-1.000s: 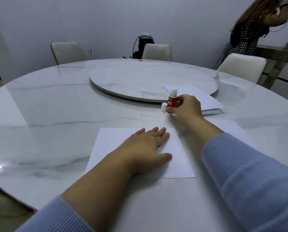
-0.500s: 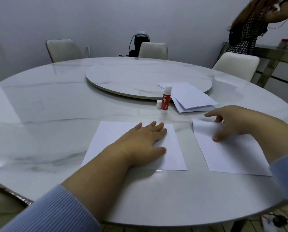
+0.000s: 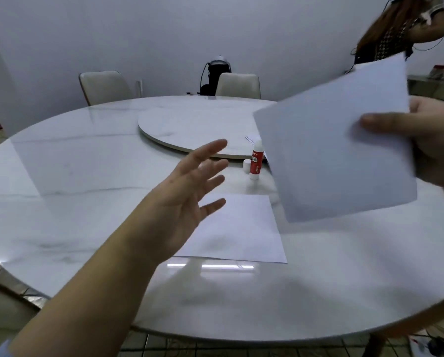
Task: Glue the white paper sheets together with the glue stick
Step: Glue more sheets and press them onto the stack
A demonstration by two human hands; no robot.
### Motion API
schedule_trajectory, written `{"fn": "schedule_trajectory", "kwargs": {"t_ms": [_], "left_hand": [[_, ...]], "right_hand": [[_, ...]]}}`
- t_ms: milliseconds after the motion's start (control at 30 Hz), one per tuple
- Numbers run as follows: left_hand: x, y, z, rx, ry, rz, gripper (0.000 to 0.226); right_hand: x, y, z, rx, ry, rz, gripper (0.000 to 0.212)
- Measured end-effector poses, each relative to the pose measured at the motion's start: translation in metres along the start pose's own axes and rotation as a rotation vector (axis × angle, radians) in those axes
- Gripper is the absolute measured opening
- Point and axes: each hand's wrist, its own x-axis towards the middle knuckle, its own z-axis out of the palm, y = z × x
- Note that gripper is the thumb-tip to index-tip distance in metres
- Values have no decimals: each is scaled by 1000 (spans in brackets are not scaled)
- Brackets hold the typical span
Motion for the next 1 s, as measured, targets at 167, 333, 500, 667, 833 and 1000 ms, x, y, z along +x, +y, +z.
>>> {"fn": "schedule_trajectory", "kwargs": {"t_ms": [167,333,500,667,833,1000], "left_hand": [[-11,1,20,67,-40,3,109],[-6,8,1,193,367,50,81],[-12,10,-33,439,443,-34,45],[-10,0,-52,698,468,-101,3],[-10,-8,-63,791,486,-153,7],[-10,-12,-63,876,513,-152,5]], "right_hand": [[8,12,60,273,-111,160,18],[10,35,76,363,-34,200,52],[1,65,69,227,0,205,97],[-4,87,77,160,32,229,59],[-3,104,80,-34,96,243,30],[4,113,83,-232,144,163,21]]}}
